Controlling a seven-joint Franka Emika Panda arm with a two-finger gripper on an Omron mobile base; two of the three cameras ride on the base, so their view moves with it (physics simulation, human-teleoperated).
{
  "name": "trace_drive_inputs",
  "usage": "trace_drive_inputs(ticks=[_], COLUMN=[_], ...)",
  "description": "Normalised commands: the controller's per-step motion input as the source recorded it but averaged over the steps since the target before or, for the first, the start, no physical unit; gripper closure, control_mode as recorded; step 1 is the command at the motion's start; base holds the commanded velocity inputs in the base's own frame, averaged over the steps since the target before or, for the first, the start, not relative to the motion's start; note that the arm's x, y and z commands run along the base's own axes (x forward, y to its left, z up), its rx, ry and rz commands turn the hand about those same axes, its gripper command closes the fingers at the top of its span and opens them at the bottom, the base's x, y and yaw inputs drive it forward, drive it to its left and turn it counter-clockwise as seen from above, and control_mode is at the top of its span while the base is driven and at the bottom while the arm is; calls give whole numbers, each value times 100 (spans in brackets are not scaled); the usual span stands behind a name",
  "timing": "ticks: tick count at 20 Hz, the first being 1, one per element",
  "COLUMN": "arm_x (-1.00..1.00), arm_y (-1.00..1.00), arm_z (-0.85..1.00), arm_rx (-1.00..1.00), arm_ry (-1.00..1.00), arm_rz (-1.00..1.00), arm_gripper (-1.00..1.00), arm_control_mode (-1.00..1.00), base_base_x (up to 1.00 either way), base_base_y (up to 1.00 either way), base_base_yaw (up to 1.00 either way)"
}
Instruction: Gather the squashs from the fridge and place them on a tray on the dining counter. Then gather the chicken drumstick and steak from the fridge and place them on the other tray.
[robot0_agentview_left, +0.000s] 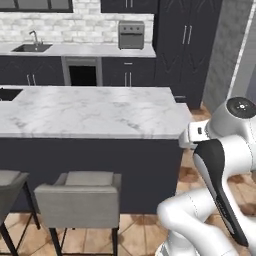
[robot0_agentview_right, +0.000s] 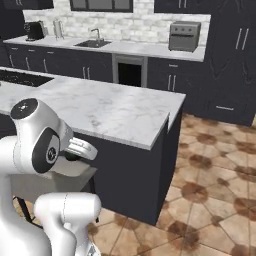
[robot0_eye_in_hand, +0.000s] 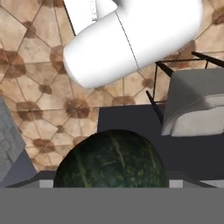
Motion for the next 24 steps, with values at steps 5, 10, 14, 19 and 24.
trace_drive_inputs(ticks=[5, 10, 14, 19, 24], arm_x=[0, 0, 0, 0, 0], arm_y=[0, 0, 0, 0, 0], arm_z=[0, 0, 0, 0, 0], arm_rx=[0, 0, 0, 0, 0], arm_ry=[0, 0, 0, 0, 0], arm_rz=[0, 0, 0, 0, 0], arm_gripper=[100, 100, 100, 100, 100], arm_control_mode=[100, 100, 100, 100, 100], base_base_x=[-23, 3, 0, 0, 0], base_base_y=[81, 100, 100, 100, 100], base_base_yaw=[0, 0, 0, 0, 0])
